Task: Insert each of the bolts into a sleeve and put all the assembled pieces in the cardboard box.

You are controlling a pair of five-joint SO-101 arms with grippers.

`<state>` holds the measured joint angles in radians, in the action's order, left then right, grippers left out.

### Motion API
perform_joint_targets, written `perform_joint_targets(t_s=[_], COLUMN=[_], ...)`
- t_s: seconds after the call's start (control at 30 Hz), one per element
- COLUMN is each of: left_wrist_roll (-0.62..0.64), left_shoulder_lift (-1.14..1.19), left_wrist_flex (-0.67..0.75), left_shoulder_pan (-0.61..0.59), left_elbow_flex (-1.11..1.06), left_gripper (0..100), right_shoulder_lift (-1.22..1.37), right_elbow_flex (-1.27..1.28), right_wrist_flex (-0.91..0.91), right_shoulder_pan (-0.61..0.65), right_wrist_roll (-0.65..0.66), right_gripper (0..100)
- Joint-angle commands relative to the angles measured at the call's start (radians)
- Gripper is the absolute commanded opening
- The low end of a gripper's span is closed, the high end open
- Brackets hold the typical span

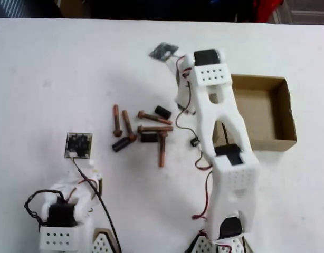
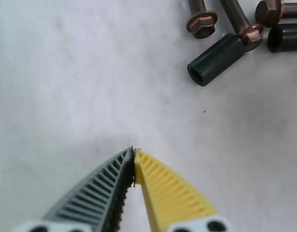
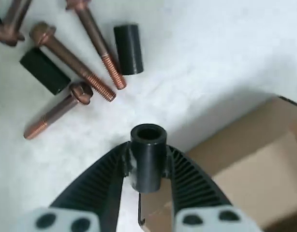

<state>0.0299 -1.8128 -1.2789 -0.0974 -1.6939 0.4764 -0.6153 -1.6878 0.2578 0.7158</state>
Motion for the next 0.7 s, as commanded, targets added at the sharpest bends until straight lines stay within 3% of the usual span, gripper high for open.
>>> perform_joint_targets(t_s=[0.0, 0.27, 0.67], left_wrist_roll=[-0.009, -0.009, -0.009], left_shoulder_lift=[-0.007, -0.007, -0.007], left_wrist_flex=[-0.006, -0.006, -0.006], left_shoulder_pan=[0.007, 0.007, 0.007], left_elbow_flex=[0.002, 0.002, 0.002], left_gripper=[2, 2, 2], right_shoulder_lift=[-0.162, -0.541, -0.967], right_elbow_flex=[0.005, 0.293, 0.710], right_wrist_flex=[-0.028, -0.013, 0.091], right_shoulder_pan=[-0.002, 0.094, 0.093], right_wrist_roll=[-0.046, -0.046, -0.046], right_gripper=[1.6, 1.6, 1.6])
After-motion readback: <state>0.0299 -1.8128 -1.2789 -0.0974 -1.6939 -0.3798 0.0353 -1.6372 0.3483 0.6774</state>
